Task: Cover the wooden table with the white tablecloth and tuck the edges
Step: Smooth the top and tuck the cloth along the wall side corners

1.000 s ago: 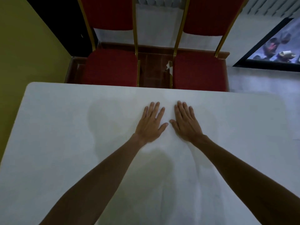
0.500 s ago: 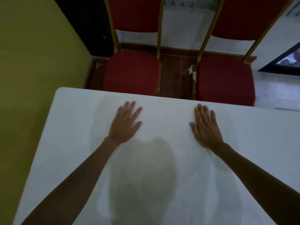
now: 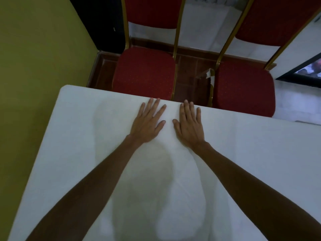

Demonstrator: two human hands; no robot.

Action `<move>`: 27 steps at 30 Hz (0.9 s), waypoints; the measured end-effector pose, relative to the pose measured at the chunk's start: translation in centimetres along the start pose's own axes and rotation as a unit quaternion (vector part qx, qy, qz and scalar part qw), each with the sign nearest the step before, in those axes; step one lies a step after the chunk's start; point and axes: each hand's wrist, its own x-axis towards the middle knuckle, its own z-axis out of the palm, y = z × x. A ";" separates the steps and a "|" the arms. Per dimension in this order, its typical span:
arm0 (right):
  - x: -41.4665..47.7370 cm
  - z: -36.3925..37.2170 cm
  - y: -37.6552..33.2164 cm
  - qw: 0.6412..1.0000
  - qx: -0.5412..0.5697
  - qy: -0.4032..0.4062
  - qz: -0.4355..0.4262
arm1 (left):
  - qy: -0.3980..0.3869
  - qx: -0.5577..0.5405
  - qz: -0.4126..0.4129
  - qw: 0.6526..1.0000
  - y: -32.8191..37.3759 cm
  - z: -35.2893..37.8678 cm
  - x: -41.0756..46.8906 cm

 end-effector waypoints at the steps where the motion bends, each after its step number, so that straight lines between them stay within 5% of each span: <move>1: 0.1 0.1 -0.1 1.000 -0.002 -0.003 -0.003 | -0.006 -0.003 -0.007 1.000 -2.1 -0.3 -0.8; 4: -0.3 0.0 0.4 1.000 -0.012 0.002 0.003 | -0.009 0.010 -0.040 0.999 -9.4 -1.1 -3.6; 9: 0.0 0.2 -0.3 0.999 -0.031 0.003 0.006 | 0.015 -0.028 -0.260 0.965 -21.6 -4.5 -10.0; 11: 0.1 0.1 -0.7 1.000 -0.025 -0.001 0.018 | 0.027 -0.030 -0.246 0.968 -21.1 -5.0 -9.5; 17: 1.8 1.1 -8.8 0.999 0.029 0.016 -0.038 | 0.031 -0.008 -0.014 0.999 -8.7 -1.7 -2.7; 23: 1.3 1.7 -7.8 0.999 0.004 0.009 -0.051 | 0.004 0.006 -0.029 1.000 -11.6 -1.0 -5.6; 27: -0.1 1.3 -6.0 0.999 -0.015 0.002 -0.040 | 0.028 0.013 -0.144 0.989 -19.3 -2.2 -13.2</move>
